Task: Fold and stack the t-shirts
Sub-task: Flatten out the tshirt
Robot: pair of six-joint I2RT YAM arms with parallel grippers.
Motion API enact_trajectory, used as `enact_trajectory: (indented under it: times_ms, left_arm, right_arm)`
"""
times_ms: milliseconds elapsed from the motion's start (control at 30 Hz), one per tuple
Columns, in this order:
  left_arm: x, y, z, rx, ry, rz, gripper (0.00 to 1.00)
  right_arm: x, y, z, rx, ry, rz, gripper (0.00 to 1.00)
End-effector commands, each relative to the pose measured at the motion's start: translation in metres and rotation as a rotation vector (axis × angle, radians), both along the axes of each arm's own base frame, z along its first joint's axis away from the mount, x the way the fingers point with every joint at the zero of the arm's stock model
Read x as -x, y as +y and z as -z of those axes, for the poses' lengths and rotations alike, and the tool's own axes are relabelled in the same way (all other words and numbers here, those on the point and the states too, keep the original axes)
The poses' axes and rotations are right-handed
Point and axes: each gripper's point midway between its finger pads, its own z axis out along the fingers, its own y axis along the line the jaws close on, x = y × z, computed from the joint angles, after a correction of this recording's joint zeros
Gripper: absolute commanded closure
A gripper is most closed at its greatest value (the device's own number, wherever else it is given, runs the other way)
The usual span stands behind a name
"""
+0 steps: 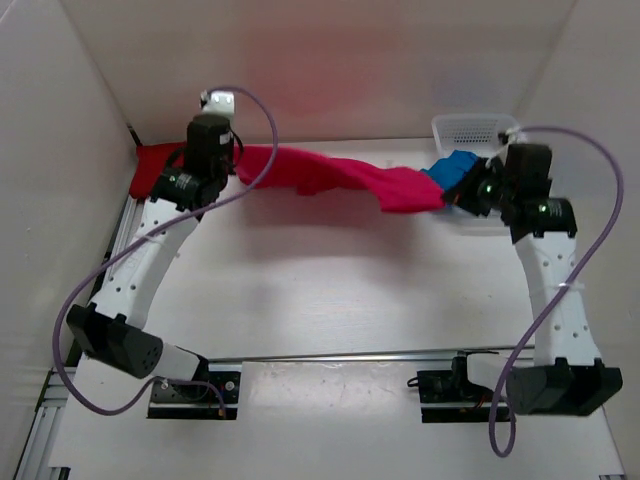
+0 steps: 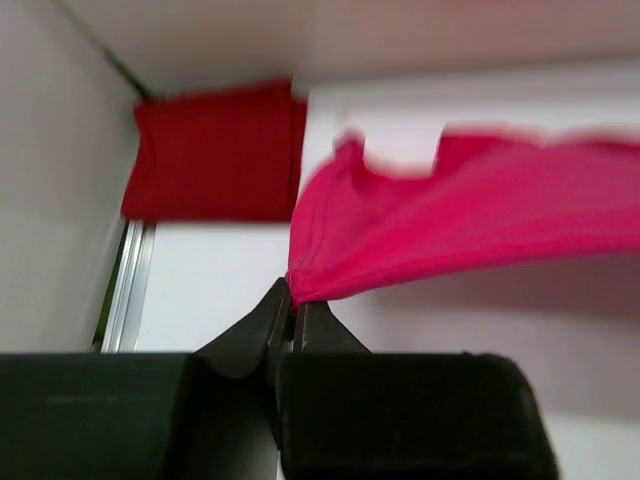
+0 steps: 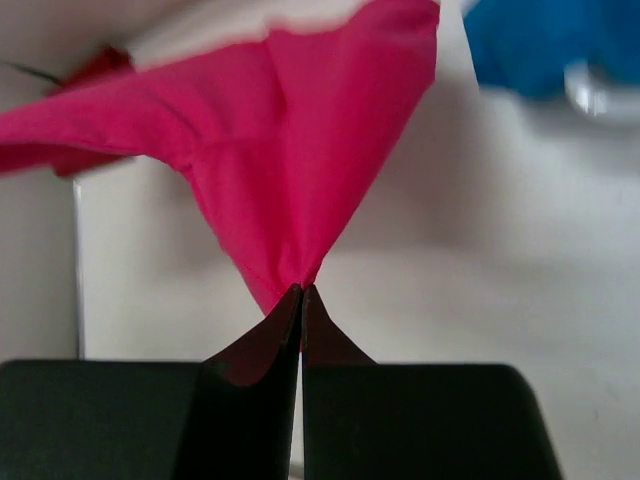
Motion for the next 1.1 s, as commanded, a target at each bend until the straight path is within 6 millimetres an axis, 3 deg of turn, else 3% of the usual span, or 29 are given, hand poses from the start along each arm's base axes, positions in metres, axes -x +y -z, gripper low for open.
enact_trajectory:
  times_ms: [0, 33, 100, 133, 167, 200, 233, 300, 333, 400, 600, 733, 933, 1067]
  left_arm:
    - [0.039, 0.026, 0.094, -0.125, 0.246, -0.055, 0.90]
    - [0.059, 0.035, 0.126, -0.159, 0.314, -0.062, 0.90]
    - [0.081, 0.041, 0.156, -0.199, 0.380, -0.060, 0.90]
    - [0.104, 0.052, 0.187, -0.235, 0.449, -0.066, 0.90]
    - [0.116, 0.058, 0.200, -0.258, 0.480, -0.076, 0.90]
    - [0.138, 0.067, 0.228, -0.286, 0.544, -0.074, 0.90]
    - [0.149, 0.072, 0.241, -0.300, 0.575, -0.073, 0.90]
    - [0.170, 0.076, 0.265, -0.310, 0.637, -0.054, 0.90]
    - [0.186, 0.081, 0.283, -0.324, 0.689, -0.045, 0.90]
    - [0.199, 0.082, 0.297, -0.322, 0.729, -0.026, 0.90]
    - [0.222, 0.087, 0.317, -0.320, 0.778, -0.006, 0.90]
    - [0.227, 0.085, 0.320, -0.305, 0.788, 0.010, 0.90]
    - [0.229, 0.083, 0.321, -0.293, 0.793, 0.023, 0.90]
    - [0.230, 0.081, 0.321, -0.285, 0.796, 0.031, 0.90]
  right_arm:
    - [0.042, -0.003, 0.084, -0.015, 0.201, 0.042, 1.00]
    - [0.064, -0.004, 0.118, -0.019, 0.267, 0.049, 1.00]
    - [0.091, 0.006, 0.147, -0.046, 0.334, 0.035, 1.00]
    - [0.115, 0.011, 0.185, -0.057, 0.442, 0.032, 1.00]
    - [0.128, 0.020, 0.196, -0.084, 0.464, 0.030, 1.00]
    - [0.139, 0.024, 0.211, -0.095, 0.502, 0.031, 1.00]
    - [0.162, 0.027, 0.245, -0.097, 0.595, 0.036, 1.00]
    - [0.181, 0.039, 0.267, -0.122, 0.666, 0.035, 1.00]
    - [0.197, 0.038, 0.288, -0.108, 0.725, 0.047, 1.00]
    - [0.209, 0.043, 0.301, -0.095, 0.772, 0.044, 1.00]
    - [0.220, 0.044, 0.312, -0.024, 0.804, 0.022, 0.98]
    - [0.216, 0.049, 0.304, 0.002, 0.773, -0.055, 0.62]
    - [0.208, 0.059, 0.286, 0.038, 0.700, -0.130, 0.45]
    - [0.214, 0.060, 0.296, 0.055, 0.725, -0.146, 0.35]
